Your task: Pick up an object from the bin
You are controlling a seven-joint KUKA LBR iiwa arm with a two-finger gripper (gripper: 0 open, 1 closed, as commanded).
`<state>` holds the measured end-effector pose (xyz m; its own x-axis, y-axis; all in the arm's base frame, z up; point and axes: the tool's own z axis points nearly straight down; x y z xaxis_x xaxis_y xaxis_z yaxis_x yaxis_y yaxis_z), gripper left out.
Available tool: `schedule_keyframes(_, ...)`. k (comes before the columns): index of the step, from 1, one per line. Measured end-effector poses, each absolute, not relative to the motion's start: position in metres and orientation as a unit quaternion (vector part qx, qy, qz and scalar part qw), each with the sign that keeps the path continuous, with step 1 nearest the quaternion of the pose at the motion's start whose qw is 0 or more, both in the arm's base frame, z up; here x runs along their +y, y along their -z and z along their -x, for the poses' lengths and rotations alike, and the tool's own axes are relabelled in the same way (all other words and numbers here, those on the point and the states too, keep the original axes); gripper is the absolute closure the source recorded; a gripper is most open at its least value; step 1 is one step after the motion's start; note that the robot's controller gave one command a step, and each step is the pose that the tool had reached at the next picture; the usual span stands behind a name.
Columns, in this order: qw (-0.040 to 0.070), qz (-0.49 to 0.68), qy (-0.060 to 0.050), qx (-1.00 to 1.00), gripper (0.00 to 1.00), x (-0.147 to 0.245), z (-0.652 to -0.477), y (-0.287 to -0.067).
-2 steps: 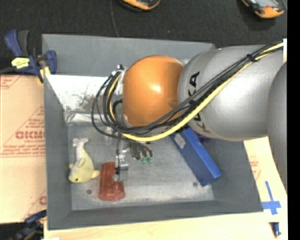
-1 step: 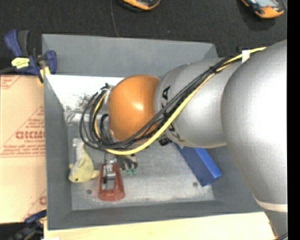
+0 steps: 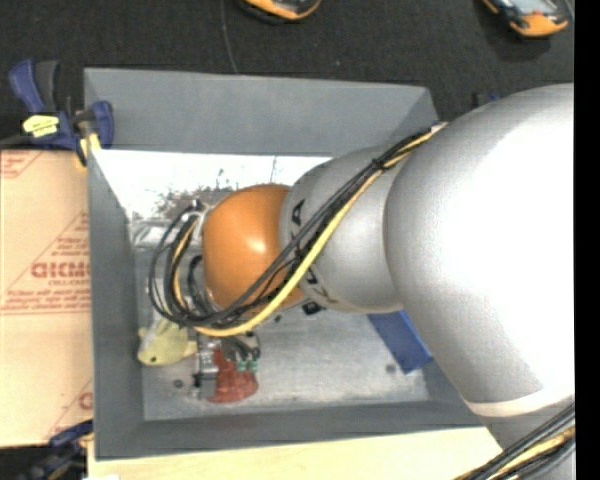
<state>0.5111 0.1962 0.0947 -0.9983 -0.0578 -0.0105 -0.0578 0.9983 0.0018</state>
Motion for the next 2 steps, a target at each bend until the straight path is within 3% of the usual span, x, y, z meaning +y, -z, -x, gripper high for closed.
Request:
schedule_keyframes(1, 0.004, 0.103, -0.001, 0.995, 0.00, 0.2065, -0.5543, -0.0760)
schedule_keyframes(2, 0.003, 0.084, -0.001, 0.996, 0.00, 0.2029, -0.5461, -0.0726)
